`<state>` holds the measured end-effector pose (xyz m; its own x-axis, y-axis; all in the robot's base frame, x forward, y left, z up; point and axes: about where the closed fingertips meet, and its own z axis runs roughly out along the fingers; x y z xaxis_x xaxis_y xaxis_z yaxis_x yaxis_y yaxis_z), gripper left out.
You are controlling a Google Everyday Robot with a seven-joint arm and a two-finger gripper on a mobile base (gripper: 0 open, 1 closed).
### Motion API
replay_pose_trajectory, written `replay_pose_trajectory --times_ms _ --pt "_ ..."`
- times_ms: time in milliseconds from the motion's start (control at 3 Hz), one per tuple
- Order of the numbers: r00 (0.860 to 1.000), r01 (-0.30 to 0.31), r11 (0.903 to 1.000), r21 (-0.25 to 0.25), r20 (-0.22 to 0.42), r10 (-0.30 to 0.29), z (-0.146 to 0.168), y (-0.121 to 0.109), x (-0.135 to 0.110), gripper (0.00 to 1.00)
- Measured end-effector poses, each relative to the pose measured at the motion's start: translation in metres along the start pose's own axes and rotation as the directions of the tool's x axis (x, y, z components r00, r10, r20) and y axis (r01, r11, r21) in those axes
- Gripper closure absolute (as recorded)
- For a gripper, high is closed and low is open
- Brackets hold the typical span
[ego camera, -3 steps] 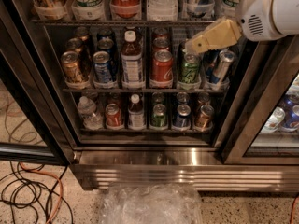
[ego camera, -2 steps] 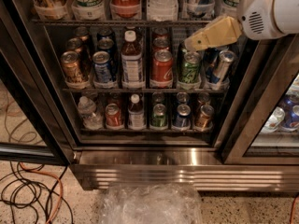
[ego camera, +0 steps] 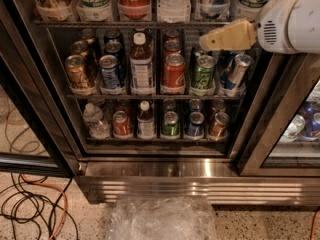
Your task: Pick 7up can from top shelf of fridge
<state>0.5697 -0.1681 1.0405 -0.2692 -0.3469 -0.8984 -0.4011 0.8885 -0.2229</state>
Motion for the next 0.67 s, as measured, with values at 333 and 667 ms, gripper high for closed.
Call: replay_pose_trajectory --times_ms 333,667 --pt "0.999 -0.038 0.9989 0.027 0.009 0.038 0.0017 -0.0044 0.0000 0.00" --pt "0.999 -0.039 0.9989 0.026 0.009 0.039 0.0017 -0.0040 -0.0002 0.00"
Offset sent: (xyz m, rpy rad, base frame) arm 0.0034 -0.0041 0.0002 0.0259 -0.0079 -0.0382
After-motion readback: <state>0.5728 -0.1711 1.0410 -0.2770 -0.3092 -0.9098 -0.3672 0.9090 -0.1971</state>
